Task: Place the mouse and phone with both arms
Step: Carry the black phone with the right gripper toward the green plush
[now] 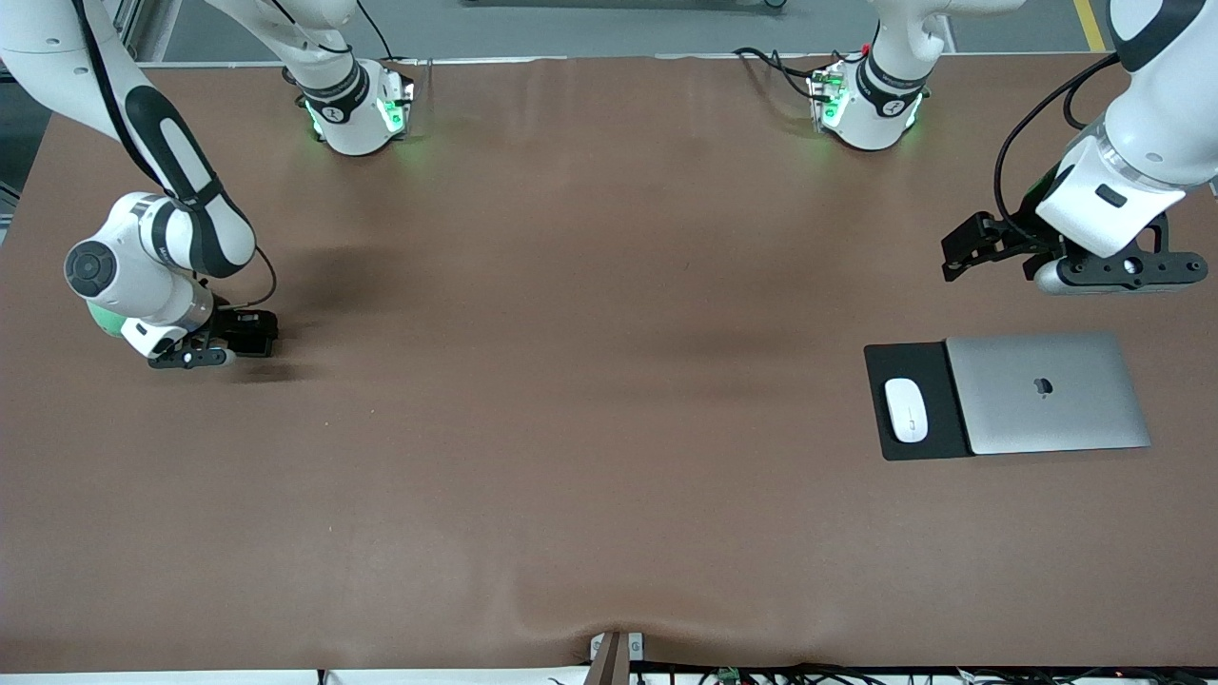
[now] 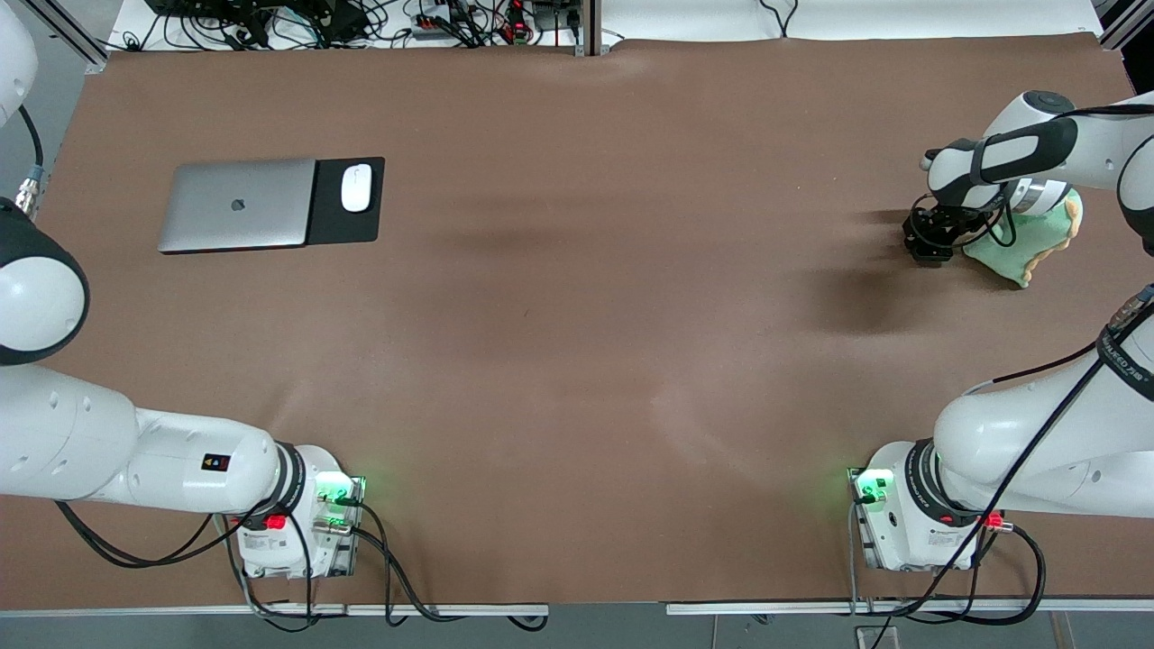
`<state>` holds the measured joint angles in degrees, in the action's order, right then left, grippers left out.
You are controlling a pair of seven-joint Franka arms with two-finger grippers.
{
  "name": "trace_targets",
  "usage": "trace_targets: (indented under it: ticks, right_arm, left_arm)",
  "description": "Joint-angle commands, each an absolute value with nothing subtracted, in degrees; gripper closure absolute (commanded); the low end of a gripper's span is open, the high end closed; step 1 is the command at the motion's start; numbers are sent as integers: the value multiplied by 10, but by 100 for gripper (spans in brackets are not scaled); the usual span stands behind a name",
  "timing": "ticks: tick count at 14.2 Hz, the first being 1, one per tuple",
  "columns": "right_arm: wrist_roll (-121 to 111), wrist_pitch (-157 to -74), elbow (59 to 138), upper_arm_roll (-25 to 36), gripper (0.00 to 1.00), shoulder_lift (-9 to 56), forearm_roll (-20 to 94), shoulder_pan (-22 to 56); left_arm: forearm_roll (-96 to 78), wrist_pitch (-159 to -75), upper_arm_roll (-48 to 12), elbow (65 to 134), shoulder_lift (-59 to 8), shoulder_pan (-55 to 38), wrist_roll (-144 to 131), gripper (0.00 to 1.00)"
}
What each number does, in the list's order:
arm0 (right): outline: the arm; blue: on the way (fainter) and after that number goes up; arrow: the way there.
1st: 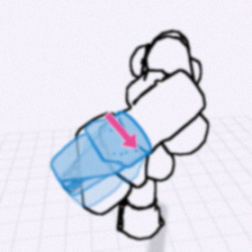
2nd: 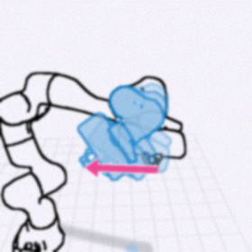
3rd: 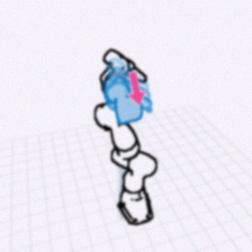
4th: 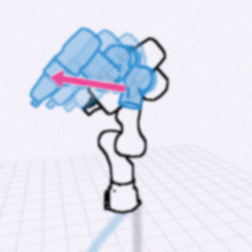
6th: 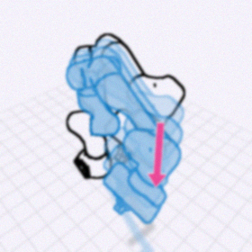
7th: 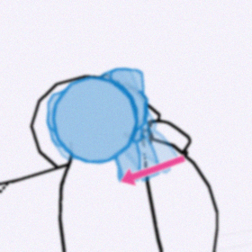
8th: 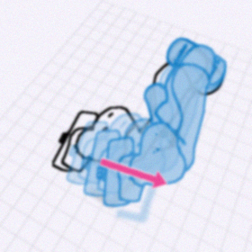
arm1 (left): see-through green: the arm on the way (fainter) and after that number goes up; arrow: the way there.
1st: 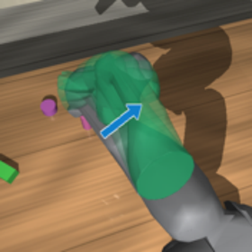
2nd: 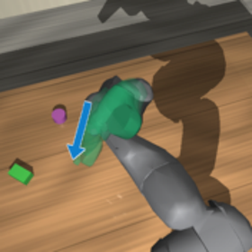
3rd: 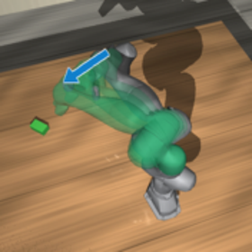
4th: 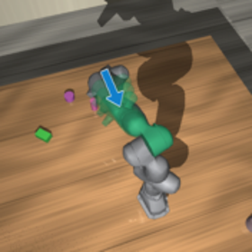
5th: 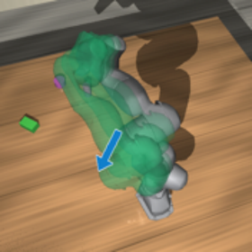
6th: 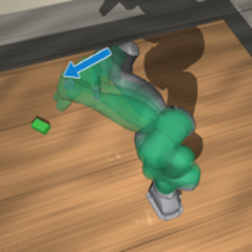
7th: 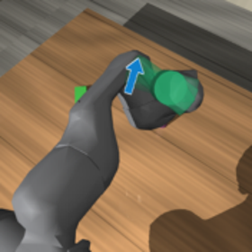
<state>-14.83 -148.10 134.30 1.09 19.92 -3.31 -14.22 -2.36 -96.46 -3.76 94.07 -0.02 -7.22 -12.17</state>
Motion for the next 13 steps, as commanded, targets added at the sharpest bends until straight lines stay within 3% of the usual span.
trace_targets:
  ticks: [1, 5, 6, 7, 8, 9, 13]
  right_arm:
    - [-125, -1484, 1352, 4, 66, 192, -36, -139]
    - [-125, -1486, 1354, 4, 64, 192, -36, -135]
    - [-125, -1488, 1354, 4, 60, 196, -35, -135]
    - [-125, -1489, 1354, 4, 43, 198, -36, -135]
    - [-124, -1489, 1354, 4, 7, 199, -36, -135]
    - [-125, -1488, 1354, 4, 0, 200, -36, -135]
    - [-124, -1441, 1343, 3, 0, 166, -36, -113]
  left_arm:
    - [-25, -960, -40, 922, -7, -70, -127, 0]
    - [-25, -960, -40, 920, -9, -70, -128, 0]
    - [-25, -960, -41, 920, -9, -70, -128, 0]
    - [-25, -960, -41, 920, -8, -70, -129, 0]
    - [-25, -960, -42, 920, -9, -70, -132, 0]
    - [-25, -960, -43, 920, -9, -70, -136, 0]
    - [-25, -960, -44, 920, -9, -76, -145, 0]
